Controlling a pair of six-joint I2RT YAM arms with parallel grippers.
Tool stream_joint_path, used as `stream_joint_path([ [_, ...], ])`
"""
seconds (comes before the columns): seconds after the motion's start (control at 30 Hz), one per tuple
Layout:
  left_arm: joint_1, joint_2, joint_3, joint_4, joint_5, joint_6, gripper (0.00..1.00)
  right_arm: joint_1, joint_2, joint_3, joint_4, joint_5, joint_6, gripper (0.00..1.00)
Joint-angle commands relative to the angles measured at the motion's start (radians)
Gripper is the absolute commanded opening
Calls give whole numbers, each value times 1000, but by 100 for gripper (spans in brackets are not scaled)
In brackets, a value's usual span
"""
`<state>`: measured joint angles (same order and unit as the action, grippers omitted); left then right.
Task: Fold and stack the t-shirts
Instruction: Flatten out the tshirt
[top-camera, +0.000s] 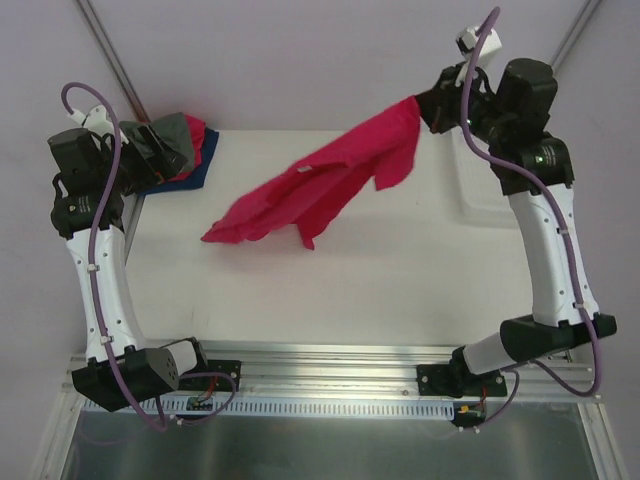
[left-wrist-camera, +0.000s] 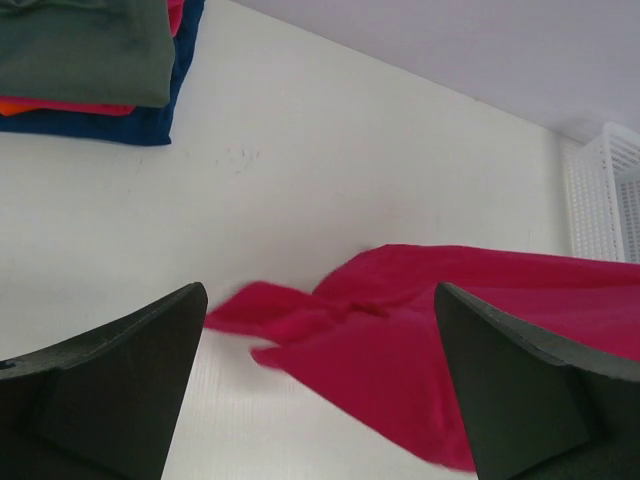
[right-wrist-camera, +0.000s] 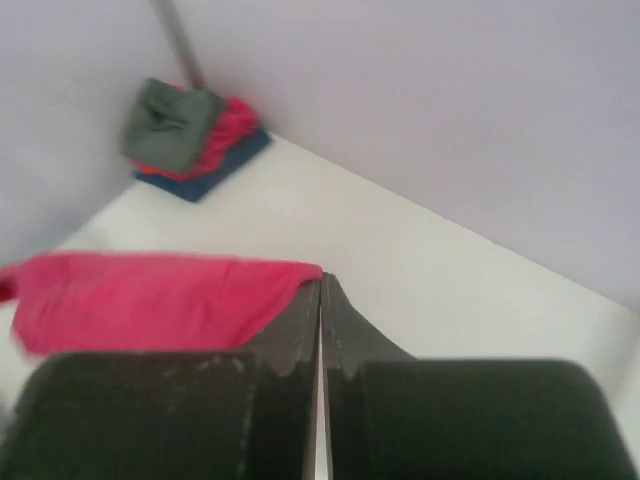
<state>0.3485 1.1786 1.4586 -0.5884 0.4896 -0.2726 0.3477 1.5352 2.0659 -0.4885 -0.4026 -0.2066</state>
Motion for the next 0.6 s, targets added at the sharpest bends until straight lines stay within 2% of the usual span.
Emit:
stream_joint_path([
  [0.0, 10, 10, 14, 16, 9, -2, 99, -84, -73, -136, -94, 22, -210, 1],
  [0.03, 10, 13, 19, 16, 13, -11, 99, -101, -84, -165, -142, 25, -274, 31],
  [0.1, 10, 26, 26, 19, 24, -14, 99, -102, -96, -324, -217, 80, -271, 82],
  [0.13, 10, 29, 32, 19, 27, -17, 99, -101, -96, -372, -240, 71, -255, 97],
  [0.23, 10, 41, 40, 21, 32, -16, 99, -99, -87, -475, -272, 1, -183, 97],
  [0.27, 10, 39, 42, 21, 32, -14, 99, -95, -92, -486, -218, -14, -113, 97],
  [0.33, 9, 38, 40, 21, 30, -13, 99, -54, -93, -454, -185, -73, -97, 97],
  [0.43, 9, 38, 34, 19, 29, -11, 99, 25, -34, -325, -239, -148, -67, 99],
  [0.57, 10, 41, 39, 21, 20, -4, 99, 140, -3, -374, -318, -251, 29, 97],
])
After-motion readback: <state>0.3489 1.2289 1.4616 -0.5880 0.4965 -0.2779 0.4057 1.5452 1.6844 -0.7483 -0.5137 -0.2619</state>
